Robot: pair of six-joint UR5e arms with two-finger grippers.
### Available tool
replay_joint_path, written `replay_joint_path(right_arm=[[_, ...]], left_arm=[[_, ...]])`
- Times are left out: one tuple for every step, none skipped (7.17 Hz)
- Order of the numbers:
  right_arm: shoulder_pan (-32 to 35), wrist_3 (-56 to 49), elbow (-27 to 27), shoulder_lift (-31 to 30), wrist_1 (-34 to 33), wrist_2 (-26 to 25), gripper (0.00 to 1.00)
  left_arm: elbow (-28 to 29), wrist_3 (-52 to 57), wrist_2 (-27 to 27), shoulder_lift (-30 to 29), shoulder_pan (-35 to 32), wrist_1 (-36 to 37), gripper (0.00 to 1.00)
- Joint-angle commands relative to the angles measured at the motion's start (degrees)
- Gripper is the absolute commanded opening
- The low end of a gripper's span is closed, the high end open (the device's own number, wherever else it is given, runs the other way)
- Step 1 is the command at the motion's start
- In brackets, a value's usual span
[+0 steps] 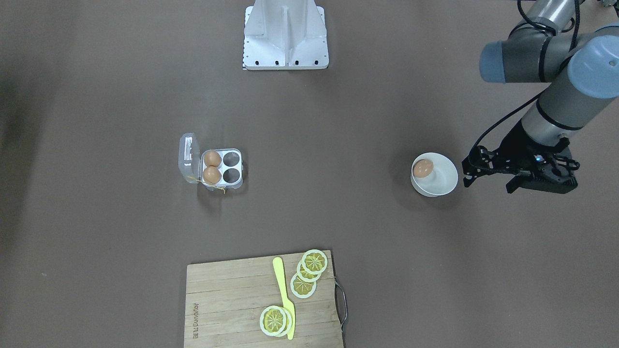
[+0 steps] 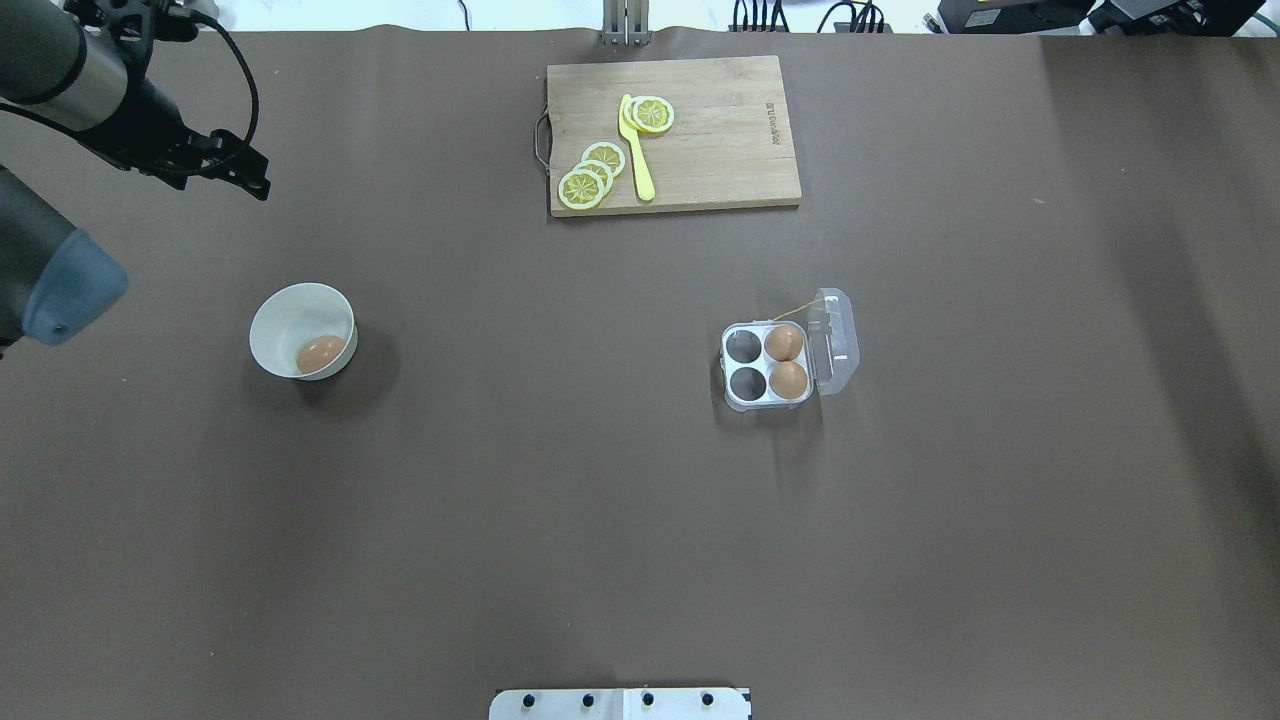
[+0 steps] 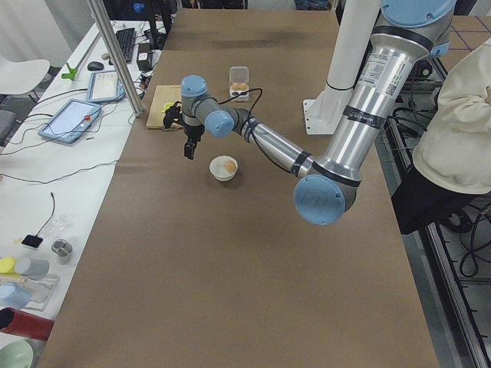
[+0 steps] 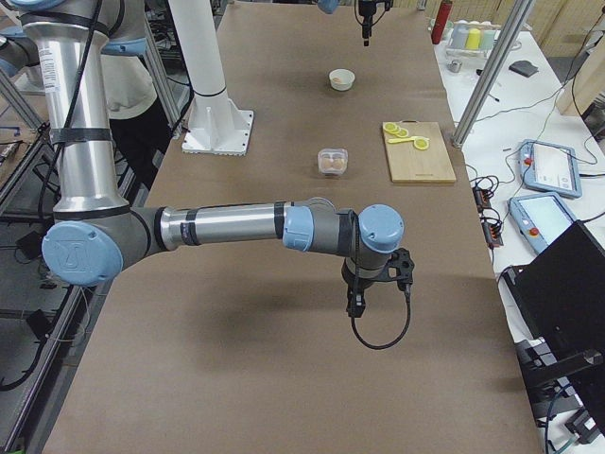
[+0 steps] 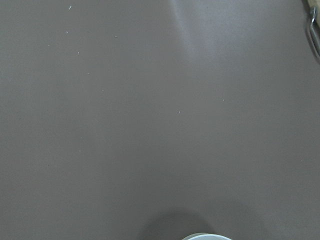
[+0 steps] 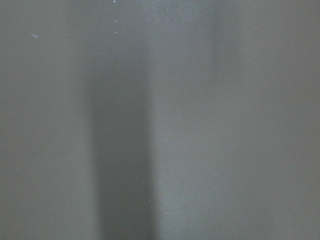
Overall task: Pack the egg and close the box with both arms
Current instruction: 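Move the left gripper over the white bowl and lower toward the egg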
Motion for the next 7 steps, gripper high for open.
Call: replay_joint_path(right_arm=[[0.0,0.0,0.1,0.0,0.0,0.0,1.00],[0.0,0.0,0.1,-0.1,0.0,-0.1,1.00],[0.0,0.0,0.2,-0.2,0.0,0.0,1.00],[0.0,0.0,0.2,-0.2,0.0,0.0,1.00],[0.0,0.0,0.2,-0.2,0.0,0.0,1.00],[0.0,0.0,0.2,-0.2,0.0,0.0,1.00],[-0.1,0.0,0.1,-0.2,0.0,0.0,1.00]], left_arm=[[0.3,-2.9,0.7,-0.1,3.3,0.0,0.95],[0.2,-2.2,0.8,0.2,3.4,0.0,0.91],[0.5,-2.1,0.7,0.4,4.1,0.0,0.89],[0.4,-2.1,0.8,1.6,4.9,-0.4,0.89],[0.5,-2.1,0.8,1.7,6.4,-0.4,0.88],[0.6,-2.1,0.8,2.2,7.2,-0.5,0.87],[0.7,-2.1,0.8,2.4,8.4,-0.5,0.86]])
